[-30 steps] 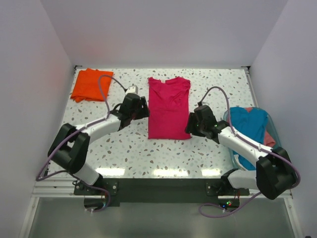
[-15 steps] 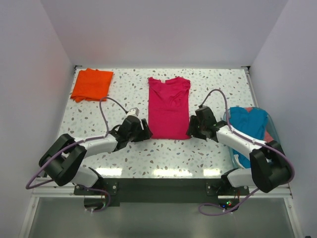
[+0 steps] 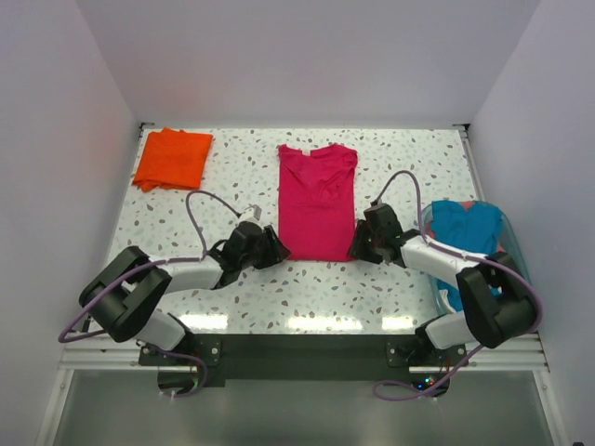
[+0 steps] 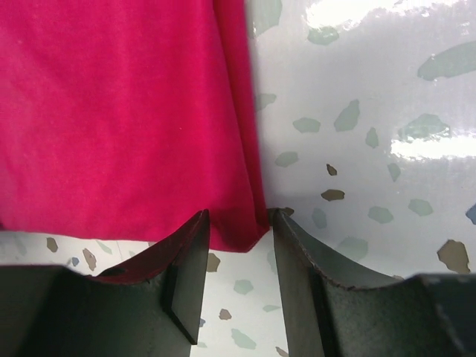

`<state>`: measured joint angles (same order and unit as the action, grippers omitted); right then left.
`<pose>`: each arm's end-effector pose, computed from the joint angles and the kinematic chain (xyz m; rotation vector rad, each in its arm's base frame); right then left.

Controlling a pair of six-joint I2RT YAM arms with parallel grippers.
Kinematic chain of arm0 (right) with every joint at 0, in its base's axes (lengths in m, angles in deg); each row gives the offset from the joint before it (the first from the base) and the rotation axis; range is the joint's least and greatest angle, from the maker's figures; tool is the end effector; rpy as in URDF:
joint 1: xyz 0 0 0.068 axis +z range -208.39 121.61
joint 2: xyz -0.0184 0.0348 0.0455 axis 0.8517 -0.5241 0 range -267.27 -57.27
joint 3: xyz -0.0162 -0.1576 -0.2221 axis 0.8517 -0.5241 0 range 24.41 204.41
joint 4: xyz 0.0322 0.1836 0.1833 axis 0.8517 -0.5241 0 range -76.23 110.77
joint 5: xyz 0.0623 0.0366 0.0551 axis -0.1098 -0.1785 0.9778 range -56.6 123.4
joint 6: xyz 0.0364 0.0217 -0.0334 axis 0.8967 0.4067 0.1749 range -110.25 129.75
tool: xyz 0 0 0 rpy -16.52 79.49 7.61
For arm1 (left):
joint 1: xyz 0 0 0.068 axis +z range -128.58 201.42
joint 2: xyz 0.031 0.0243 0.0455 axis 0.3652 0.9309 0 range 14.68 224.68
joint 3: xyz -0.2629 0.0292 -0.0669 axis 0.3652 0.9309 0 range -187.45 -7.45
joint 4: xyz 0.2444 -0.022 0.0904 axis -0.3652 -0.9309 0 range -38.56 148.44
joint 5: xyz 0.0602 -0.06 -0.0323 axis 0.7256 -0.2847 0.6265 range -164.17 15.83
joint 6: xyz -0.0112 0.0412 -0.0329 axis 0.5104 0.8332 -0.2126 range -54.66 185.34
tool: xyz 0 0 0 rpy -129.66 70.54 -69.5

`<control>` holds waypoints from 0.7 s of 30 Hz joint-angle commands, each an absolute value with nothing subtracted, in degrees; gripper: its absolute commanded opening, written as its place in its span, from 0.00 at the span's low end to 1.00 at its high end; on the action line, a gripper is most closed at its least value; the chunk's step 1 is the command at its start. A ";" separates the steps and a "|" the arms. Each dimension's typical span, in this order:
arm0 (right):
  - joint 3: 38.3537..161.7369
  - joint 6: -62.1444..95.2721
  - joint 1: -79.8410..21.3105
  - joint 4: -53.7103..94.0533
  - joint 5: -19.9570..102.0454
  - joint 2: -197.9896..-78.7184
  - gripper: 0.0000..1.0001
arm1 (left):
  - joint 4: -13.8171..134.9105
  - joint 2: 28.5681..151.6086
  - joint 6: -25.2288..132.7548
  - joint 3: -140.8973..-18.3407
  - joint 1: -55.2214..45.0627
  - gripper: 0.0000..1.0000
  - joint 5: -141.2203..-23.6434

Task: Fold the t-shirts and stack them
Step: Fold the tshirt

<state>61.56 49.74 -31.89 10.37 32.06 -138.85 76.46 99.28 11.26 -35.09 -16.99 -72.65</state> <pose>0.2342 0.1159 0.1564 0.3129 2.5645 0.4236 0.2078 -0.1635 0.1348 -0.3404 2.3629 -0.8015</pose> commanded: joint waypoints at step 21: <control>59.76 46.84 -28.78 1.35 37.53 -125.25 0.00 | 60.30 88.54 12.96 -36.11 -19.36 0.00 -71.71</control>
<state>62.13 47.70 -30.89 5.46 35.97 -132.19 65.56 94.51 11.89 -37.69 -18.11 -72.87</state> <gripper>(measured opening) 0.015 0.020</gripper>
